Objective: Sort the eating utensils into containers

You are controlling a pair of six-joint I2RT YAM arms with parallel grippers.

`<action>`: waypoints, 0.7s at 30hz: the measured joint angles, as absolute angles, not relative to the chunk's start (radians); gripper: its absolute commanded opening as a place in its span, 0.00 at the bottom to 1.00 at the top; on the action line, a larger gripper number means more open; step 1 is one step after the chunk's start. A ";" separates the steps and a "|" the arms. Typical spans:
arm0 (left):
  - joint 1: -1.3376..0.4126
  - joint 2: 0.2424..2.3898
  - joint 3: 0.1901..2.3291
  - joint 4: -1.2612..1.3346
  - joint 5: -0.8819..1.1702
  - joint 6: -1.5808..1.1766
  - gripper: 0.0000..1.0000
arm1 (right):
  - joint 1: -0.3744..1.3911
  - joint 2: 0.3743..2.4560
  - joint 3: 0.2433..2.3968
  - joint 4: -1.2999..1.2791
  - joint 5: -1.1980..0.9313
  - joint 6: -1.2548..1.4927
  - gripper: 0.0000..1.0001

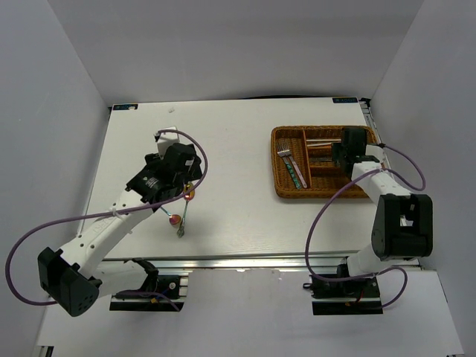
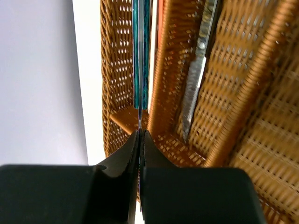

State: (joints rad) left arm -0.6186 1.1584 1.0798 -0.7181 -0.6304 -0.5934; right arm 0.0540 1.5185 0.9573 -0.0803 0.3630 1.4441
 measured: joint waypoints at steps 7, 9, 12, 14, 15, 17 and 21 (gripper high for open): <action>-0.619 1.150 1.045 -0.706 -0.640 -0.583 0.98 | 0.040 1.569 0.987 -0.081 0.376 1.452 0.01; -0.618 1.150 1.031 -0.702 -0.640 -0.583 0.98 | 0.033 1.580 0.987 -0.080 0.376 1.453 0.05; -0.617 1.150 1.018 -0.702 -0.640 -0.583 0.98 | 0.028 1.599 0.987 -0.080 0.375 1.459 0.16; -0.617 1.150 1.014 -0.702 -0.641 -0.583 0.98 | 0.026 1.615 0.987 -0.080 0.374 1.457 0.27; -0.616 1.150 1.014 -0.702 -0.640 -0.583 0.98 | 0.026 1.623 0.987 -0.080 0.370 1.459 0.32; -0.616 1.150 1.013 -0.702 -0.640 -0.583 0.98 | 0.025 1.637 0.987 -0.077 0.358 1.453 0.40; -0.607 1.147 1.008 -0.704 -0.641 -0.583 0.98 | 0.026 1.638 0.987 -0.058 0.332 1.439 0.46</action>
State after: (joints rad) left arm -0.6067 1.1469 1.0084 -0.7040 -0.6411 -0.5835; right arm 0.0257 1.6379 0.9874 -0.0578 0.3321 1.4391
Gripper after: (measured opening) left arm 0.979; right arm 0.444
